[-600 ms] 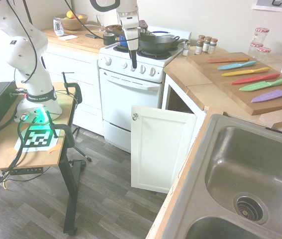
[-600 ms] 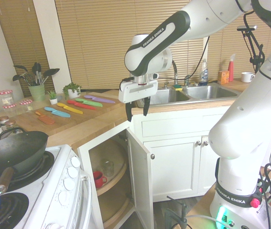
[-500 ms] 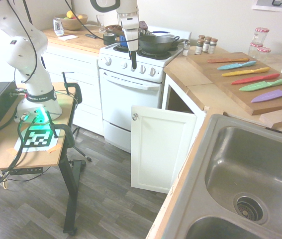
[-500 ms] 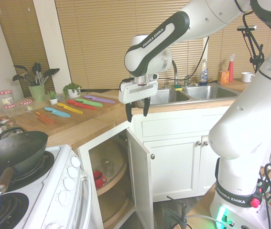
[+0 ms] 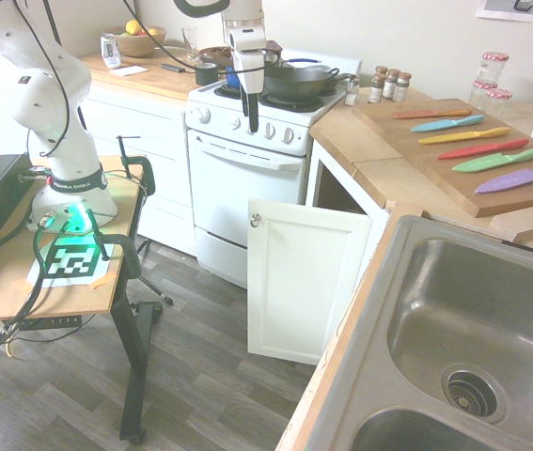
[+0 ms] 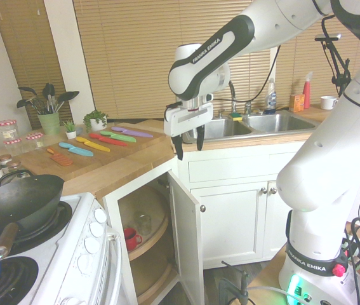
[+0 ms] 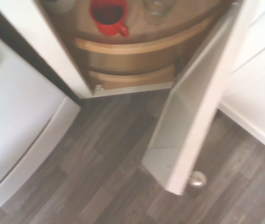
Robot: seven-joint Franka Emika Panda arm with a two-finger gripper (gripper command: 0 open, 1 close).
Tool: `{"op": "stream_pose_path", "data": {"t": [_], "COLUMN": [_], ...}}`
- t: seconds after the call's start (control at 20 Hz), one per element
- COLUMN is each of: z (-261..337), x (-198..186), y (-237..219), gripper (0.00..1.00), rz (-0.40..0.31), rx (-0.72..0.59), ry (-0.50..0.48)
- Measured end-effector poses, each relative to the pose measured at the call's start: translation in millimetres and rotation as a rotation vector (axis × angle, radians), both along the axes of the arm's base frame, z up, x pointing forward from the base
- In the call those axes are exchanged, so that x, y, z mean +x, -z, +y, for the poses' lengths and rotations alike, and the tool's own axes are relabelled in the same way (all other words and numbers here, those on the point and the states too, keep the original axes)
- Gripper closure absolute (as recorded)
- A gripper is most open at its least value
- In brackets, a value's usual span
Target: Close the cabinet
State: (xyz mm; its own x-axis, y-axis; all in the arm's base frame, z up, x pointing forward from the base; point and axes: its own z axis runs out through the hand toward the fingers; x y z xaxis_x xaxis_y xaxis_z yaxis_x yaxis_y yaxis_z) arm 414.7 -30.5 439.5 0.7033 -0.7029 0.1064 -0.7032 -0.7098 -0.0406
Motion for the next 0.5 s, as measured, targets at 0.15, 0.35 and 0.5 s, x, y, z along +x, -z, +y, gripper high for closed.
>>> {"op": "stream_pose_path", "data": {"t": [0.15,0.35,0.5], "z": [-27,-68,-92], "x": [0,5,10], "y": [6,36,66], "gripper": [0.00,0.00,0.00], "rz": [0.012,0.038,0.057], "rx": [0.007,0.029,0.049], "ry": [0.031,0.076,0.101]}}
